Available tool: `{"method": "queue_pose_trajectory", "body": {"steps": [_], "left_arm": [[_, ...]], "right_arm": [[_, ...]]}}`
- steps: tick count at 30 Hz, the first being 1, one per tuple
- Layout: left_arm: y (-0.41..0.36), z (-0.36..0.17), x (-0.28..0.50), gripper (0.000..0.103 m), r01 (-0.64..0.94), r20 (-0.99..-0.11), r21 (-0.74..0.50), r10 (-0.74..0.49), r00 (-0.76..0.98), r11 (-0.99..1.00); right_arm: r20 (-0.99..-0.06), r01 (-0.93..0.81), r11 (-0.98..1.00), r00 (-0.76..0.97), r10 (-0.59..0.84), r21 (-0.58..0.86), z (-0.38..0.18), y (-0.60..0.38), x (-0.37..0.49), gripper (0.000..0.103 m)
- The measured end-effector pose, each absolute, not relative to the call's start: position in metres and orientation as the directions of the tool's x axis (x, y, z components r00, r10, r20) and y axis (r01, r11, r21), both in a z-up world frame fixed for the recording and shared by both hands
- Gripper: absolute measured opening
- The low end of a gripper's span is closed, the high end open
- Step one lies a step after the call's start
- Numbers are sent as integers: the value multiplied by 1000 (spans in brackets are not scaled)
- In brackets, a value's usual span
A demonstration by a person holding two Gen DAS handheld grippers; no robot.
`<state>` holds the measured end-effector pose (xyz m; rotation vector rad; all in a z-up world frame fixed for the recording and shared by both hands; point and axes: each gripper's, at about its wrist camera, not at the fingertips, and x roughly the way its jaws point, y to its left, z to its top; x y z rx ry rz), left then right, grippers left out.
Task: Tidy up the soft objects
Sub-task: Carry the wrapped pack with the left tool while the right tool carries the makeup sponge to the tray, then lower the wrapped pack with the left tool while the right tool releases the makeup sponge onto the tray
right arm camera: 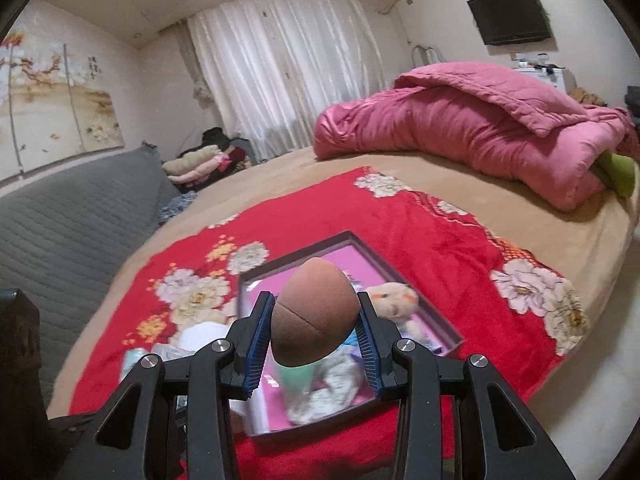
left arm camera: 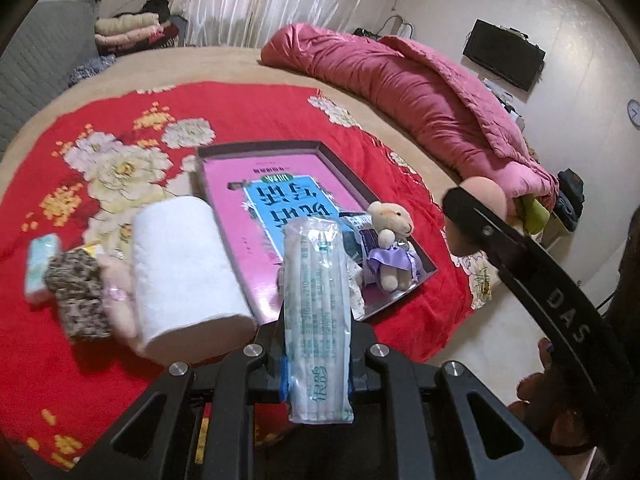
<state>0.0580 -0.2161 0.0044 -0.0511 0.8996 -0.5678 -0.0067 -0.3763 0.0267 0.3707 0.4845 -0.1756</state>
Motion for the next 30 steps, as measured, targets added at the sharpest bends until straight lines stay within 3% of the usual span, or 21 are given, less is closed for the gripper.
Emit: {"method": "queue_pose_trajectory", "body": {"steps": [6, 17, 30], "left_arm": [[-235, -17, 76, 19, 441, -743, -296, -495, 451, 847], [-254, -48, 92, 19, 441, -776, -280, -471, 418, 853], [-262, -59, 115, 19, 436, -773, -289, -477, 418, 852]], "right_arm": [[-534, 305, 899, 840, -99, 314, 7, -396, 0, 41], [-581, 237, 935, 813, -43, 263, -10, -377, 22, 42], [-616, 257, 928, 787, -38, 271, -26, -387, 32, 42]]}}
